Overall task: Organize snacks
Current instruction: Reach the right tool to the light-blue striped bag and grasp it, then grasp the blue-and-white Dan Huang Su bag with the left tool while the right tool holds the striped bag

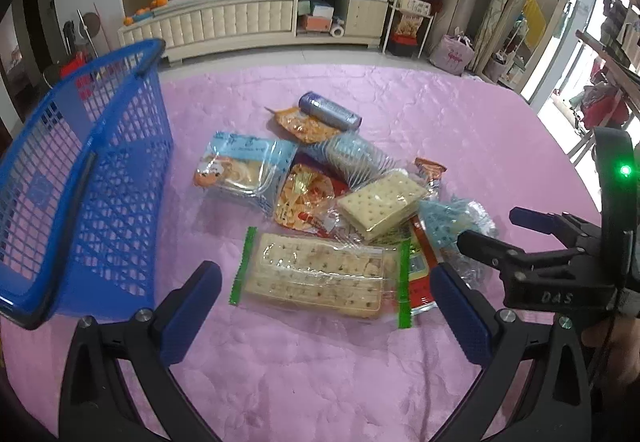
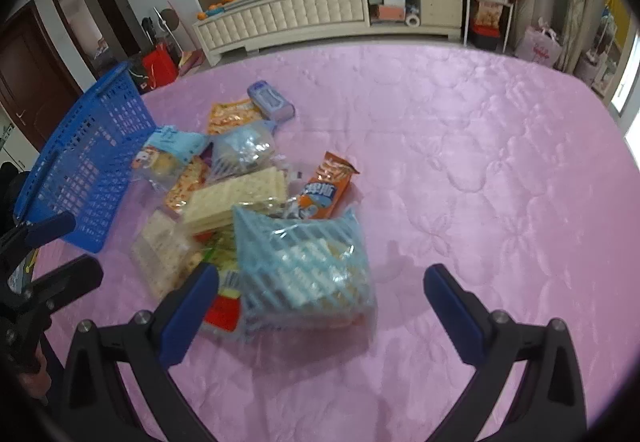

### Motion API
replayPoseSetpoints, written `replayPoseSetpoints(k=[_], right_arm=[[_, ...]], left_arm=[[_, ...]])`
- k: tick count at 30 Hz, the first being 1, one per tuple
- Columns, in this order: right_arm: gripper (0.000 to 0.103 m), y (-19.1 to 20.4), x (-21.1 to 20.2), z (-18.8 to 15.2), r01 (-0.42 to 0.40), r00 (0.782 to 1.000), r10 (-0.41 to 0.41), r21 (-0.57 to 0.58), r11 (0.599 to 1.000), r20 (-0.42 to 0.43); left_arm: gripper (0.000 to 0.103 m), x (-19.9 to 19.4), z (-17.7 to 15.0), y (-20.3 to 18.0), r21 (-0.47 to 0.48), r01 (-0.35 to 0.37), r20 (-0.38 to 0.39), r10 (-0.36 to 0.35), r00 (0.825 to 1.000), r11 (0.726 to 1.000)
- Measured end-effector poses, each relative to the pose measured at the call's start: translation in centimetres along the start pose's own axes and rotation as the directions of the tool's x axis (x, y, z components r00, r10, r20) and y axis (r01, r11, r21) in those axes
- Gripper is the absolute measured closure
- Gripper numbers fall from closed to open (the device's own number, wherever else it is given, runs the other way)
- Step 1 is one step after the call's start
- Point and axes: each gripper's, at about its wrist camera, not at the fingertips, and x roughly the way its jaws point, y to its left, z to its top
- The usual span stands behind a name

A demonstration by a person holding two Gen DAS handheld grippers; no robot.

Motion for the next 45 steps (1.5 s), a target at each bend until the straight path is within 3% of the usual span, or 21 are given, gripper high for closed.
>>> replayPoseSetpoints(k=[3,5,8,20,25,31,33,37,39,41,45], right_arm=[[0.007,-0.3,1.2,0.2,-0.027,0.999,0.027,0.008,1.000,-0.033],[0.027,-0.7,1.9,0.1,-0.048,0.998,0.050,0.039,0.998,-0.046],[0.033,-1.1,1.8,-0.1,-0.053,0.998,0.055,0.056,0.997,-0.038],[0.035,-1.2,-2.7,1.6,-0.072,0.997,0.071,0.058,0.996,0.023],[0.035,-0.6,-3.1,3.6,-0.087,0.996,0.085,0.064,0.994,0.028],[0.035,0.4,-2.5,6.1,-0.092,0.996,0.092,0.049,0.995,0.006],[0.035,0.6,-1.9,6.8,-0.092,0.996,0.092,0.041,0.995,-0.004],[0.035,0.7,-0.4,7.6,-0.095,0.995,0.096,0.047,0.994,-0.038],[0.035,0.7,0.2,7.6,-0.103,0.993,0.106,0.056,0.993,-0.057],[0.035,0.6,0.9,7.6,-0.109,0.991,0.113,0.063,0.992,-0.072],[0.035,0.4,1.6,7.6,-0.120,0.988,0.126,0.070,0.990,-0.088]], left_arm=[[0.000,0.6,0.2,0.3,-0.006,0.005,-0.013,-0.005,1.000,1.000],[0.000,0.8,0.3,0.4,-0.010,0.015,-0.026,-0.015,1.000,1.000],[0.000,0.6,0.5,0.3,-0.002,0.031,-0.031,-0.031,0.999,1.000],[0.000,-1.0,6.2,-0.4,0.108,-0.002,-0.001,0.002,1.000,0.994],[0.000,0.4,8.3,0.0,0.114,0.065,-0.099,-0.054,0.994,0.991],[0.000,2.2,10.2,1.3,0.076,0.043,-0.154,-0.031,0.988,0.996],[0.000,3.2,10.7,1.3,0.095,0.046,-0.195,-0.027,0.981,0.994],[0.000,5.7,11.6,1.2,0.171,-0.028,-0.258,0.072,0.964,0.985],[0.001,7.1,12.2,2.2,0.152,-0.037,-0.296,0.081,0.952,0.988],[0.009,8.0,12.5,2.8,0.141,-0.037,-0.321,0.081,0.943,0.989],[0.012,9.7,12.6,3.3,0.158,-0.054,-0.366,0.109,0.924,0.986]])
